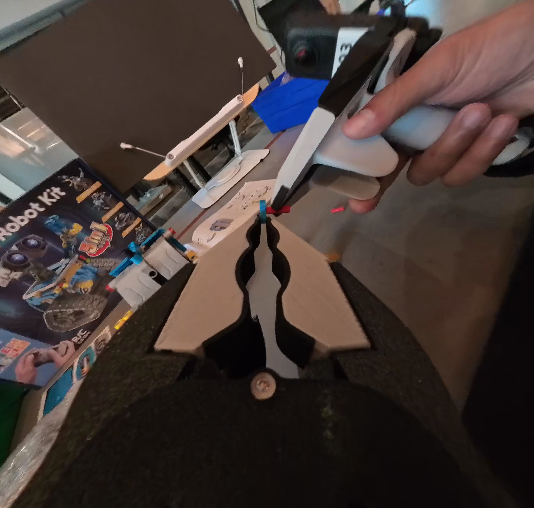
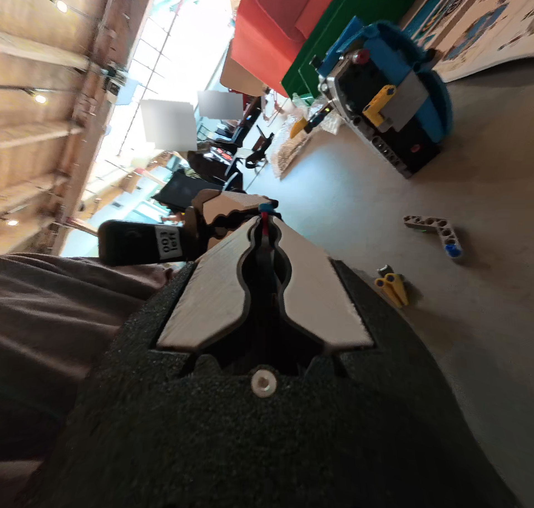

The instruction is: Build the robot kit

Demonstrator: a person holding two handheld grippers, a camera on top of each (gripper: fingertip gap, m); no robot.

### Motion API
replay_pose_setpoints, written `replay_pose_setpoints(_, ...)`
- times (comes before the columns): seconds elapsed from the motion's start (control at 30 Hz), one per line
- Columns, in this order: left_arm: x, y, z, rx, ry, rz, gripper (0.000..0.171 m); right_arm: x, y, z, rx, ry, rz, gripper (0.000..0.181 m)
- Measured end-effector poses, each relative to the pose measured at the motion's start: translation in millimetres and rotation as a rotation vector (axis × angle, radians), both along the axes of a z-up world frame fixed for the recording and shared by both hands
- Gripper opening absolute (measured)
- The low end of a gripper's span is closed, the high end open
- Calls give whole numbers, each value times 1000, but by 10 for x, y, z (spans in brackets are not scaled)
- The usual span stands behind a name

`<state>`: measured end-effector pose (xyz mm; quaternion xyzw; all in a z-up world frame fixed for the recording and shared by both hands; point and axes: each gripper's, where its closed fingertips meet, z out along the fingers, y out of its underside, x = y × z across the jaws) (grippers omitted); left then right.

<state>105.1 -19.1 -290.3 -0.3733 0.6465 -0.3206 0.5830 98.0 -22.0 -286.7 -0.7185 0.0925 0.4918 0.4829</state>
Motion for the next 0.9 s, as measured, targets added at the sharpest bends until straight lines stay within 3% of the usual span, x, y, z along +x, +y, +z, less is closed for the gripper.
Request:
replay_pose_setpoints(0.37, -57, -73, 117, -45, -59, -70, 3, -27, -101, 176, 65, 223, 83, 2)
replay_pose_setpoints(0.7, -64, -95, 126, -14, -66, -77, 3, -37, -123, 145, 54, 229, 100, 2)
replay_pose_setpoints(0.9, -110, -163, 134, 202, -102, -87, 3, -56, -137, 101, 19, 303, 126, 2)
